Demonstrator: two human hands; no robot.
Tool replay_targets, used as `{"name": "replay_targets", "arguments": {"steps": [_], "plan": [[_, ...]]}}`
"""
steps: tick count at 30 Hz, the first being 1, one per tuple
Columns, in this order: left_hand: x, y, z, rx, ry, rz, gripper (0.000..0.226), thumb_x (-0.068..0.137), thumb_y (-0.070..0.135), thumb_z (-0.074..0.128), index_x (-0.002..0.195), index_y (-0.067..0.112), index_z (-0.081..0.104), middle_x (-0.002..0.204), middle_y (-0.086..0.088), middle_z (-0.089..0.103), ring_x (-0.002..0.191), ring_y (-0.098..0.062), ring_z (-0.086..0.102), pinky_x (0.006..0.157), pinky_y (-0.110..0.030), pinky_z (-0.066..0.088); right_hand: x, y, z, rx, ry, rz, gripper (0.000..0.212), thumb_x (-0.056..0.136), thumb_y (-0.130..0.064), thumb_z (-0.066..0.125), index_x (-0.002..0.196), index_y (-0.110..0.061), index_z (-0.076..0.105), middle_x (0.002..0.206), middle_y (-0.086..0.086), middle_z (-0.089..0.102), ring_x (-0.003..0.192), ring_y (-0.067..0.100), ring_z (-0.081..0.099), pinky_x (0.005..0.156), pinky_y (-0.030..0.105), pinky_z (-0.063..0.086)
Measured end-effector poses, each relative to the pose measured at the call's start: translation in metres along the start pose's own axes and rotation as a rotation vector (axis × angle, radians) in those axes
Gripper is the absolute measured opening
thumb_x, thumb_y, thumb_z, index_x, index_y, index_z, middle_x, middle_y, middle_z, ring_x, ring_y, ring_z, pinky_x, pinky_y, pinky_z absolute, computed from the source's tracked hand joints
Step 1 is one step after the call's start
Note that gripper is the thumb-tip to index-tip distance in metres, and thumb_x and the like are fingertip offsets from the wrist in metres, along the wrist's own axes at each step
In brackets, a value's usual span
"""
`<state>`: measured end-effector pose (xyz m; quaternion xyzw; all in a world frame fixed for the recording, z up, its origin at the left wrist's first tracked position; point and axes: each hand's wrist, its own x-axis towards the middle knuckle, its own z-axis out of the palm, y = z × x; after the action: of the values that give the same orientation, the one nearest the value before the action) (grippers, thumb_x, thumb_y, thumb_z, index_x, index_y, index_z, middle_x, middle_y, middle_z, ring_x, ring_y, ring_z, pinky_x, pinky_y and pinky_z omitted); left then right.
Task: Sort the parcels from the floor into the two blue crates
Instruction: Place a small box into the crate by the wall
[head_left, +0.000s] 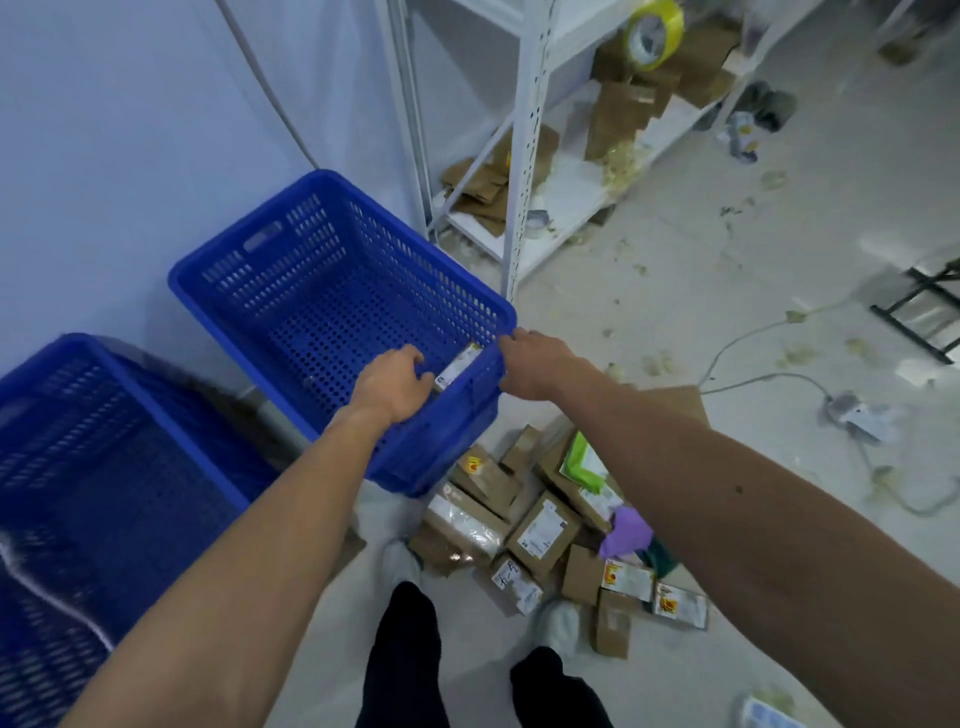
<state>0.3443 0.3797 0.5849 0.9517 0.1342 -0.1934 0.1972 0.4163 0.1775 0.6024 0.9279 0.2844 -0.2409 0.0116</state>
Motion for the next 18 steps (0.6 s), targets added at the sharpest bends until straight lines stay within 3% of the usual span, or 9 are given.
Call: {"name": "replay_targets", "arguments": {"steps": [7, 13, 18], "plan": [[-0.084, 0.042, 0.033, -0.012, 0.078, 0.086, 0.039, 0.099, 0.035, 0.053, 0.131, 0.012, 0.054, 0.123, -0.009, 0.06, 0.106, -0.026, 0.059, 0.087, -0.039, 0.048, -0.102, 0.016, 0.045, 0.061, -0.066, 0.03, 0.047, 0.094, -0.032, 0.053, 0.133, -0.007, 0.045, 0.13, 0.014, 0.046, 0.121, 0.033, 0.049, 0.092, 0.04, 0.044], [-0.112, 0.057, 0.084, 0.012, -0.025, 0.158, 0.038, 0.1, 0.034, 0.052, 0.133, 0.015, 0.053, 0.124, -0.004, 0.059, 0.107, -0.023, 0.059, 0.088, -0.038, 0.049, -0.15, 0.022, 0.104, 0.1, -0.137, 0.15, 0.049, 0.095, -0.035, 0.051, 0.135, -0.007, 0.044, 0.132, 0.013, 0.047, 0.123, 0.032, 0.048, 0.093, 0.043, 0.044], [-0.121, 0.031, 0.14, 0.073, -0.174, 0.203, 0.031, 0.099, 0.031, 0.052, 0.127, 0.017, 0.054, 0.118, -0.005, 0.059, 0.099, -0.022, 0.057, 0.084, -0.036, 0.047, -0.173, 0.019, 0.173, 0.114, -0.191, 0.235, 0.056, 0.093, -0.033, 0.053, 0.142, -0.013, 0.038, 0.133, 0.015, 0.048, 0.12, 0.033, 0.051, 0.095, 0.043, 0.043]]}}
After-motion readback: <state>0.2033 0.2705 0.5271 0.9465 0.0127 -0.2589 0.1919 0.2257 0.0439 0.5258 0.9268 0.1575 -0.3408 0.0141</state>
